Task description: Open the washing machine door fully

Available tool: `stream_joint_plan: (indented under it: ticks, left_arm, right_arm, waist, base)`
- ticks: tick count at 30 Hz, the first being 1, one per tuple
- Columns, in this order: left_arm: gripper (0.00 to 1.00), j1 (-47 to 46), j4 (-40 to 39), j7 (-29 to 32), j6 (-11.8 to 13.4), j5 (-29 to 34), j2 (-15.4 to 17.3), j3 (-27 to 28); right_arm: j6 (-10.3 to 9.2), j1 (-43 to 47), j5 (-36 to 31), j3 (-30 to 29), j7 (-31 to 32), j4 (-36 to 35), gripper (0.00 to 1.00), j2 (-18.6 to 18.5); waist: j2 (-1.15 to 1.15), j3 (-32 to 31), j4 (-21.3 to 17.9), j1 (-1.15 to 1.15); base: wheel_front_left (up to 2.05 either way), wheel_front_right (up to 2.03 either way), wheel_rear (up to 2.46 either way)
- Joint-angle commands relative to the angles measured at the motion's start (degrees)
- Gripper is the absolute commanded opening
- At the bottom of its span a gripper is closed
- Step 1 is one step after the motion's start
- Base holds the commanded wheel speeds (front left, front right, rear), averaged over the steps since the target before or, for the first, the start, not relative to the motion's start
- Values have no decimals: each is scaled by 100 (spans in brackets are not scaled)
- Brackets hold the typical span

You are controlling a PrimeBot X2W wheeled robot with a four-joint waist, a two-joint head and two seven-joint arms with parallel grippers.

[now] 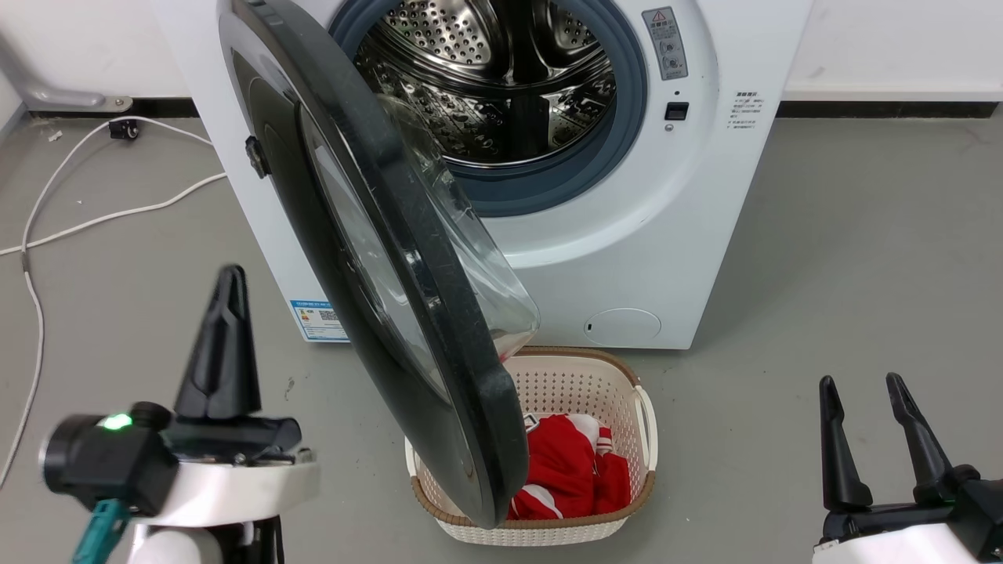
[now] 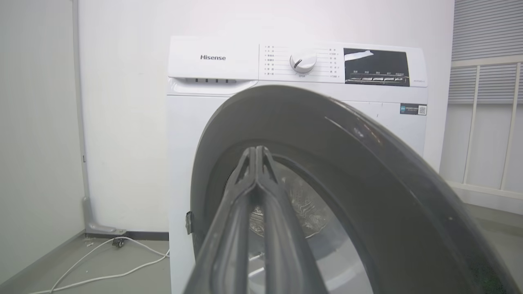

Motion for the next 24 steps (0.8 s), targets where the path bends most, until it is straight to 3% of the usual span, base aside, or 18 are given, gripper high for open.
stream_joint_plan:
  ticks: [1, 8, 15, 24]
  left_arm:
    - [0, -72, -128, -14, 0, -14, -13, 37]
    - [0, -308, -1397, -14, 0, 84, -26, -4]
    - [0, -444, -2478, -13, 2, 94, -30, -438]
    - [0, -120, -2302, -13, 1, -81, 261, -2004]
  right_arm:
    - [-4, -87, 29, 0, -17, 18, 100, 10]
    - [-4, -84, 35, 22, -17, 65, 100, 10]
    - [-4, -62, 36, 28, -17, 110, 100, 10]
    - [-4, -14, 22, 21, -18, 143, 100, 10]
  waist:
    - [0, 0, 3, 0]
    - [0, -19, -14, 0]
    - [0, -69, -66, 0]
    - [0, -128, -118, 0]
  base:
    - [0, 0, 0]
    - [0, 0, 0]
    - [0, 0, 0]
    - [0, 0, 0]
